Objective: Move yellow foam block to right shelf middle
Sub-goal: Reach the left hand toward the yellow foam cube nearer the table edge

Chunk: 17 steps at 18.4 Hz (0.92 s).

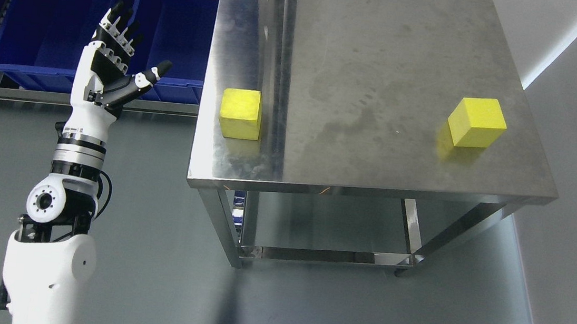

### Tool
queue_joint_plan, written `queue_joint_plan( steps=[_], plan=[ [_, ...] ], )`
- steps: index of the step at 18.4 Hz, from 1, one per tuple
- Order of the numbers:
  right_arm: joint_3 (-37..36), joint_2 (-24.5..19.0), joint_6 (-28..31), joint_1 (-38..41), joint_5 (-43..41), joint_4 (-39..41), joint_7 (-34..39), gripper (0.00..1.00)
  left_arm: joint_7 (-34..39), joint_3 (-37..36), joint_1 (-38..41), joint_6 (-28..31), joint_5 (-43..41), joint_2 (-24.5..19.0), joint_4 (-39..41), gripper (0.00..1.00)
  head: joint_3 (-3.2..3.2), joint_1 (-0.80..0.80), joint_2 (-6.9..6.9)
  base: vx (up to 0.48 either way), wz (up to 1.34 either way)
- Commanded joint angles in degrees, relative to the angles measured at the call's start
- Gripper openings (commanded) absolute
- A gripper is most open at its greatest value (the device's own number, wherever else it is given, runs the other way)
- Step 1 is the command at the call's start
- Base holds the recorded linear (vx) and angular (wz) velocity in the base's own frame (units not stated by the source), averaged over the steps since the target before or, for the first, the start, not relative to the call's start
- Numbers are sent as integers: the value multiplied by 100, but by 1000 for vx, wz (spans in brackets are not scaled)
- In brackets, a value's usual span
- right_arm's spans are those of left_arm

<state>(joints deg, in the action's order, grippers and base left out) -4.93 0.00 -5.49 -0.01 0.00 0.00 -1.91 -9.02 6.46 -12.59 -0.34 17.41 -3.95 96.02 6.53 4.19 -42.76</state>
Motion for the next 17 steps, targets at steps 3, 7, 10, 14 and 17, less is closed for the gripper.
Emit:
queue_joint_plan(
  steps=[3,7,10,14,17],
  plan=[
    [0,100,4,9,26,100,-3,100,-179,250,-7,-19,0,-62,5,100,0,0,0,8,-56],
    [0,100,4,9,18,100,-3,100,-641,320,-16,-89,9,-385,5,100,0,0,0,4,-25],
    [0,100,4,9,18,100,-3,100,-1897,618,-7,-264,8,-878,5,100,0,0,0,-6,40],
    [0,100,4,9,18,100,-3,100,-3033,673,-50,-291,-9,-1274,-196,99,0,0,0,-3,28],
    [0,100,4,9,18,100,-3,100,-3228,-150,-611,-291,-621,-1389,-819,99,0,0,0,0,0]
  ],
)
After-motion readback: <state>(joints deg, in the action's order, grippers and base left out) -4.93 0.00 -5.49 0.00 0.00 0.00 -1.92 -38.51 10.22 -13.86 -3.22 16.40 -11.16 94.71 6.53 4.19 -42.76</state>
